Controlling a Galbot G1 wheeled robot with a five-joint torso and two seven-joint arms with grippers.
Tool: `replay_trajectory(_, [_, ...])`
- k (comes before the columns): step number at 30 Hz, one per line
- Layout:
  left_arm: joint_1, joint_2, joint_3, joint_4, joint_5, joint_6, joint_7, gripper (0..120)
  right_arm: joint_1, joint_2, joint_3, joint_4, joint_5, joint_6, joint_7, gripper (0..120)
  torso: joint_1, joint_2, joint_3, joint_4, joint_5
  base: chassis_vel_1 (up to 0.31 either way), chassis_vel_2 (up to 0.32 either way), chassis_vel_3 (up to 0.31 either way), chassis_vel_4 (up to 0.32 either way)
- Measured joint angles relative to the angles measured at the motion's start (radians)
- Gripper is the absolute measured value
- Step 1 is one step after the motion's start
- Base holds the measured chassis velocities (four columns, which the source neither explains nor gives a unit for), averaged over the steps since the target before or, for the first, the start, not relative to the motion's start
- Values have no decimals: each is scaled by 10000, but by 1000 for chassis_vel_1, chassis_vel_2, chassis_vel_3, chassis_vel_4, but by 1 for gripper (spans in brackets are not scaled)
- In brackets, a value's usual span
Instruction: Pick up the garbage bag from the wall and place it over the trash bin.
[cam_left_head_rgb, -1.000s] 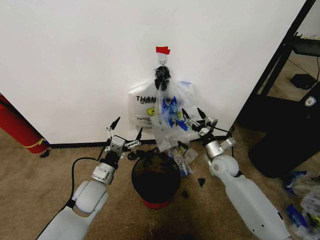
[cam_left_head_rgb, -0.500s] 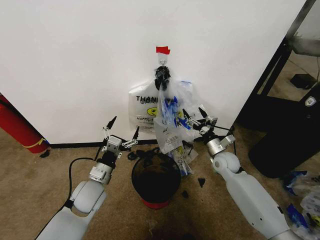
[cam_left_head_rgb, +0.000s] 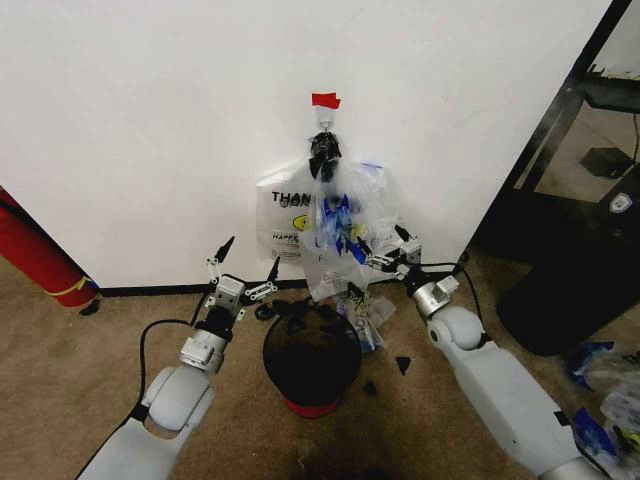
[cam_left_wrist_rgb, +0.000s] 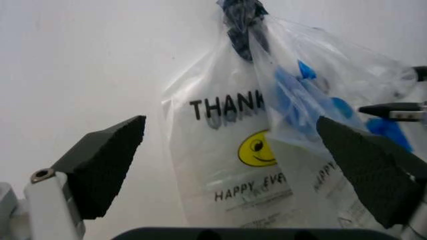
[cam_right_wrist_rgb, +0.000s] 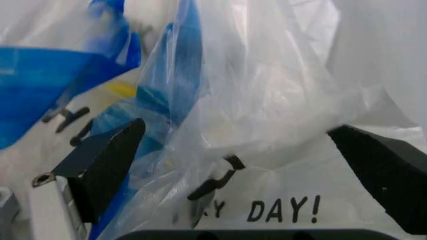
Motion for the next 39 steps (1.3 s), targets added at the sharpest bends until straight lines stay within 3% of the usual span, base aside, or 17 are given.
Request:
replay_trajectory(4, [412, -272, -174, 3, 257, -314, 1, 100, 528, 138, -243, -735, -1672, 324, 403, 100, 0, 0, 0, 0, 0, 0, 0, 0, 0])
replay_trajectory(9, [504, -222, -372, -59, 265, -379, 2, 100, 788, 269, -283, -979, -2555, 684, 442, 100, 0, 0, 0, 2, 0, 0, 0, 0, 0])
replay_trajectory(14, [484, -123, -504, -84, 228, -380, 2, 100, 490, -65, -209, -254, -2564, 760, 214, 100, 0, 0, 0, 0, 1, 0, 0, 0, 0])
replay_trajectory(24, [391, -180, -420, -16, 232, -380, 5, 100, -550, -998, 745, 648, -2293, 1990, -2251, 100, 0, 0, 0, -1, 3, 0, 0, 0, 0])
replay_trajectory(34, [283, -192, -366, 39, 229, -343, 8, 100, -1047, -1169, 1094, 1101, -1846, 2292, -3782, 100, 0, 0, 0, -1, 3, 0, 0, 0, 0])
replay_trajectory(39, [-154, 84, -72, 137, 126, -203, 63, 100, -1454, -983, 1388, 1195, -1582, 2411, -3895, 100, 0, 0, 0, 2, 1, 0, 0, 0, 0])
